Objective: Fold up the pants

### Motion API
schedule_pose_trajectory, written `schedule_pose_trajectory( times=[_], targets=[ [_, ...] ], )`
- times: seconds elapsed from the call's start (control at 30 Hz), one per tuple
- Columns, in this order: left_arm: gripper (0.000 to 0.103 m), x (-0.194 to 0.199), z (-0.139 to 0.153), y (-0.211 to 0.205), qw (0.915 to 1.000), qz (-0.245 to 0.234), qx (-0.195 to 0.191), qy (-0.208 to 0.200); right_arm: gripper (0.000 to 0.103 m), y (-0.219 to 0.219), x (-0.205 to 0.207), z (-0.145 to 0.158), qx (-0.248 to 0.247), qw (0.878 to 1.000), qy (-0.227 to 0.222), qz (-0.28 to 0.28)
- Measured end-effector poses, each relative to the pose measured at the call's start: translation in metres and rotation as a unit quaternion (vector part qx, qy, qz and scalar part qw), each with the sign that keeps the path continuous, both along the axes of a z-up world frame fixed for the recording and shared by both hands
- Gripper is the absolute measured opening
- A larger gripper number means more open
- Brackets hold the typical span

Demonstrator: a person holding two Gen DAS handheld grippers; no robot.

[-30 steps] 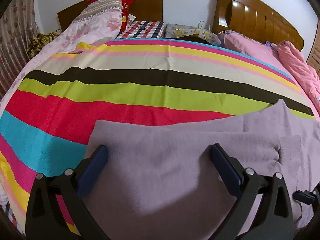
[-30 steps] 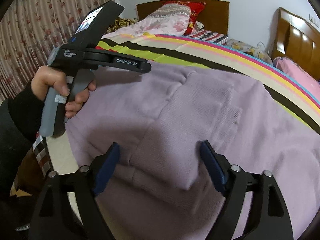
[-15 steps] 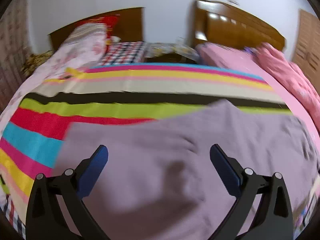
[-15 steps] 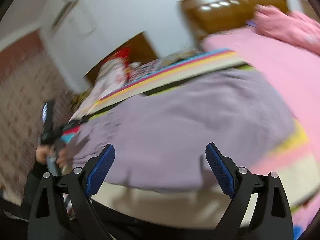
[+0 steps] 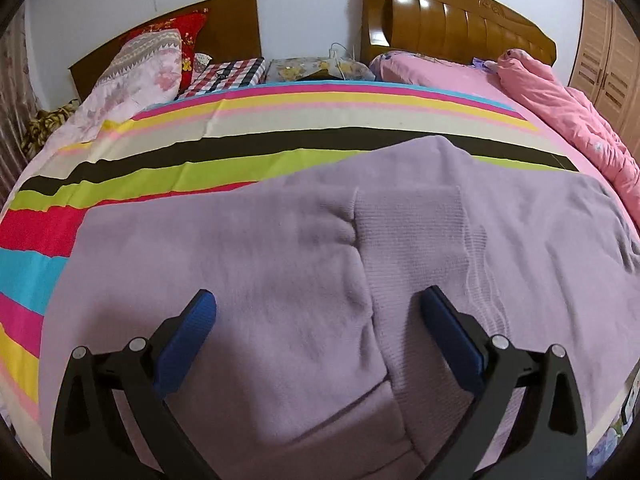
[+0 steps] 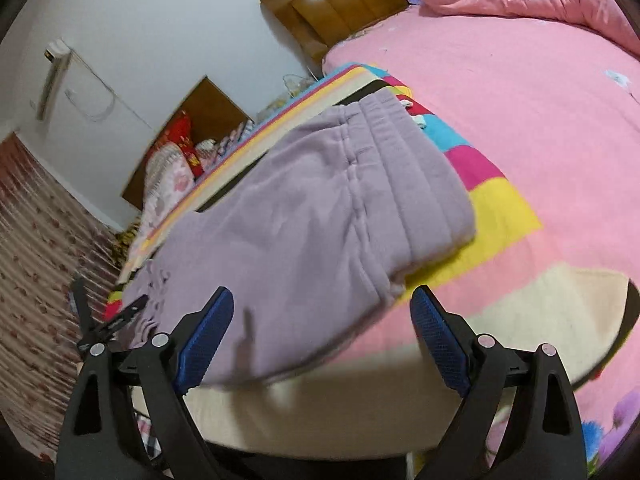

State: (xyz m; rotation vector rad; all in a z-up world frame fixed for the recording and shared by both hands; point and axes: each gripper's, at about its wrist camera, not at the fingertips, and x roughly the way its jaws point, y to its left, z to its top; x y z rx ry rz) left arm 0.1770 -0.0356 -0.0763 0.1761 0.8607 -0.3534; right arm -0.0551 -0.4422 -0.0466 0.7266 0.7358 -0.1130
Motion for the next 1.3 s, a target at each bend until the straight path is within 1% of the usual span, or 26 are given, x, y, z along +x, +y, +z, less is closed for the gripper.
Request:
schedule_pose_trajectory(
  times=[0.07, 0.17, 0.2, 0.33, 0.37, 0.47, 0.53, 0.57, 0.6, 0.63, 0.67, 0.7, 0.73, 0.77, 0.8, 0.83, 0.9, 1.0, 1.03, 1.07, 1.1, 1.17, 1.3],
  targets=[
    [0.102, -0.001, 0.0, 0.0, 1.0, 0.0, -0.003, 0.002, 0.089, 0.001, 0.008, 0.0, -0.015, 1.0, 0.016, -0.008],
    [0.102, 0.0, 0.001, 0.001, 1.0, -0.001, -0.005, 0.003, 0.09, 0.003, 0.012, 0.0, -0.014, 0.999, 0.03, -0.03],
    [0.102, 0.0, 0.001, 0.0, 1.0, 0.0, -0.005, 0.003, 0.09, 0.007, 0.012, 0.0, -0.021, 0.999, 0.034, -0.032],
    [0.102, 0.002, 0.0, 0.001, 1.0, -0.001, -0.007, 0.004, 0.086, 0.018, 0.014, 0.001, -0.042, 0.998, 0.049, -0.017],
    [0.102, 0.002, 0.0, 0.001, 1.0, -0.001, -0.007, 0.004, 0.083, 0.015, 0.012, 0.001, -0.037, 0.998, 0.047, -0.019],
    [0.102, 0.002, 0.0, 0.001, 1.0, -0.001, -0.007, 0.004, 0.075, -0.005, 0.006, -0.004, 0.005, 0.999, 0.022, -0.049],
    [0.102, 0.002, 0.001, 0.001, 1.0, -0.001, -0.006, 0.004, 0.075, -0.009, 0.005, -0.005, 0.023, 0.998, 0.015, -0.058],
    [0.102, 0.002, 0.001, 0.001, 1.0, -0.001, -0.007, 0.004, 0.075, -0.008, 0.006, -0.004, 0.02, 0.998, 0.02, -0.058],
    [0.102, 0.002, 0.001, 0.001, 1.0, -0.001, -0.007, 0.004, 0.075, -0.006, 0.007, -0.004, 0.02, 0.998, 0.022, -0.052],
    [0.102, 0.002, 0.001, 0.001, 1.0, -0.001, -0.007, 0.004, 0.074, -0.008, 0.005, -0.005, 0.035, 0.998, 0.016, -0.046],
    [0.102, 0.002, 0.001, 0.001, 1.0, -0.001, -0.007, 0.004, 0.071, -0.01, 0.003, -0.007, 0.05, 0.998, 0.011, -0.043],
    [0.102, 0.002, 0.001, 0.001, 1.0, -0.001, -0.007, 0.004, 0.064, -0.014, -0.001, -0.009, 0.066, 0.997, 0.007, -0.042],
    [0.102, 0.002, 0.001, 0.001, 1.0, -0.001, -0.007, 0.004, 0.06, -0.018, -0.003, -0.01, 0.072, 0.997, 0.006, -0.039],
    [0.102, 0.002, 0.001, 0.001, 1.0, -0.001, -0.007, 0.004, 0.054, -0.022, -0.005, -0.011, 0.077, 0.996, 0.006, -0.038],
    [0.102, 0.002, 0.001, 0.001, 1.0, -0.001, -0.007, 0.004, 0.052, -0.024, -0.005, -0.011, 0.081, 0.996, 0.007, -0.041],
    [0.102, 0.002, 0.001, 0.001, 1.0, -0.001, -0.007, 0.004, 0.052, -0.026, -0.004, -0.012, 0.085, 0.995, 0.006, -0.045],
    [0.102, 0.002, 0.001, 0.001, 1.0, -0.001, -0.007, 0.004, 0.052, -0.026, 0.002, -0.01, 0.075, 0.996, 0.001, -0.054],
    [0.102, 0.002, 0.001, 0.001, 0.9999, 0.001, -0.009, 0.005, 0.053, -0.026, 0.006, -0.012, 0.077, 0.994, -0.018, -0.076],
    [0.102, 0.003, 0.0, 0.001, 0.9999, 0.002, -0.009, 0.005, 0.053, -0.025, 0.006, -0.012, 0.07, 0.994, -0.021, -0.078],
    [0.102, 0.002, 0.0, 0.001, 0.9999, 0.002, -0.009, 0.005, 0.051, -0.023, 0.006, -0.013, 0.062, 0.995, -0.022, -0.078],
    [0.102, 0.002, 0.0, 0.001, 0.9999, 0.002, -0.009, 0.005, 0.044, -0.022, 0.004, -0.014, 0.057, 0.995, -0.022, -0.08],
    [0.102, 0.002, 0.0, 0.001, 0.9999, 0.002, -0.009, 0.005, 0.038, -0.022, -0.001, -0.016, 0.058, 0.995, -0.029, -0.08],
    [0.102, 0.002, 0.0, 0.001, 0.9999, 0.002, -0.009, 0.005, 0.033, -0.024, -0.012, -0.02, 0.08, 0.99, -0.057, -0.096]
  ],
)
